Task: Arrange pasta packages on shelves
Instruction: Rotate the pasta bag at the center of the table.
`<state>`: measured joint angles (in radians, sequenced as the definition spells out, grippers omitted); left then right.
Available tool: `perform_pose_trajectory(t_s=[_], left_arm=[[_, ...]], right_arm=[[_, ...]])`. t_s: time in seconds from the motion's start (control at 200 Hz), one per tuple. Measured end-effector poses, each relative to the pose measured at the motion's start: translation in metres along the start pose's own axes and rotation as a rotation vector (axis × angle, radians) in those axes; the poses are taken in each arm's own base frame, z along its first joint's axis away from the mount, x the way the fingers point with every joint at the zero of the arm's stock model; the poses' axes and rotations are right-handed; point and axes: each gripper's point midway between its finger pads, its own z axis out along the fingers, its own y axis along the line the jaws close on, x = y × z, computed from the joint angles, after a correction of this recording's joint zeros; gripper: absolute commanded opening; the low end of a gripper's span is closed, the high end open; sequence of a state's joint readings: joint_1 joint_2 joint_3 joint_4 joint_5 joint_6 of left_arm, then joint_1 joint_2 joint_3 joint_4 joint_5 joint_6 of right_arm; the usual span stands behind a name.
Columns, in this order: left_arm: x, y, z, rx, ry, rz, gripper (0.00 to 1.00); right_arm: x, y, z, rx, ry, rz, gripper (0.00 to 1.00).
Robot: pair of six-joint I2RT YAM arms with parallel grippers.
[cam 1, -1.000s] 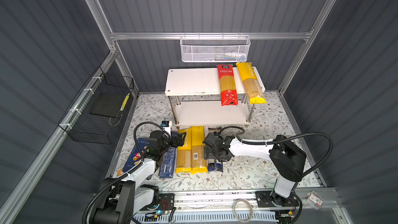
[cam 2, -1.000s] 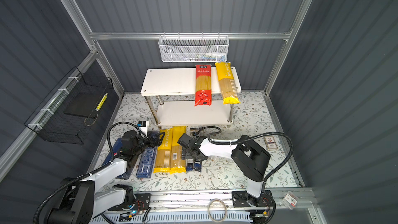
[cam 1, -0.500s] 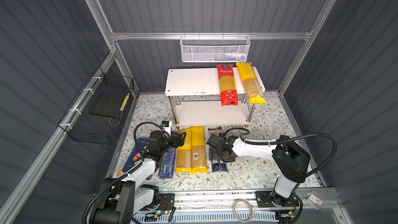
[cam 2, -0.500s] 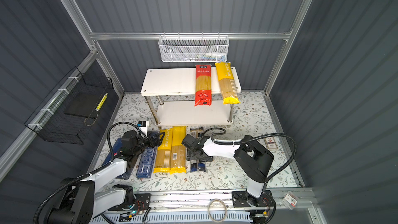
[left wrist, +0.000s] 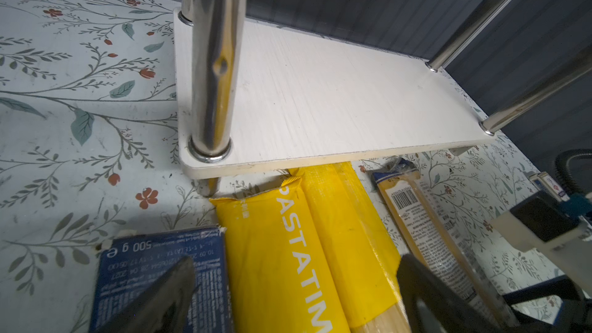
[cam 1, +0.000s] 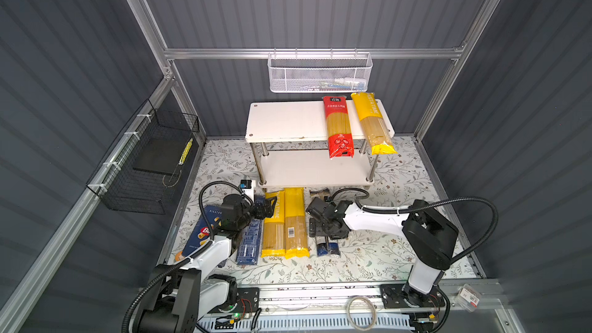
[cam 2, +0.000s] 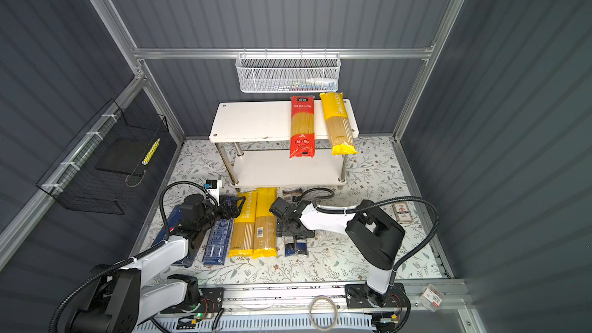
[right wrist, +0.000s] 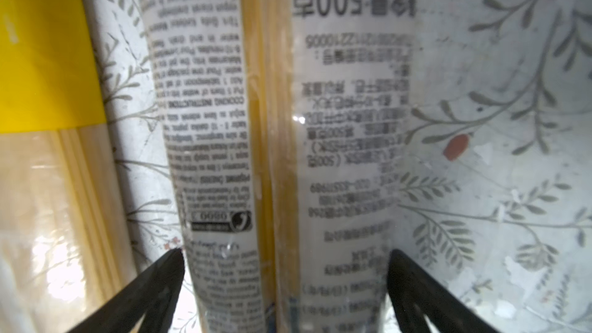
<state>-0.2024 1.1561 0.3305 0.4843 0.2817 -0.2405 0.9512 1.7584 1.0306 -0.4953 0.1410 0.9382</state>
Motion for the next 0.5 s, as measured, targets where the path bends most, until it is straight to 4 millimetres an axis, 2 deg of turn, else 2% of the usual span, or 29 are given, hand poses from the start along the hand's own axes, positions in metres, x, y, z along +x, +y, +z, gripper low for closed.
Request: perform_pose_trajectory(t_s=[0.265,0.5], left_arm=[[0.0001,0.0000,0.0000,0.000,0.000,0.000,1.00],[0.0001,0.0001,0.0000,0.000,0.000,0.000,1.00]], right_arm=[[-0.0009,-0.0013,-0.0007,-0.013,0.009,0.003,0.99],[0.0008,-0.0052,-0.0002,0.008,0.018,-0.024,0.88]])
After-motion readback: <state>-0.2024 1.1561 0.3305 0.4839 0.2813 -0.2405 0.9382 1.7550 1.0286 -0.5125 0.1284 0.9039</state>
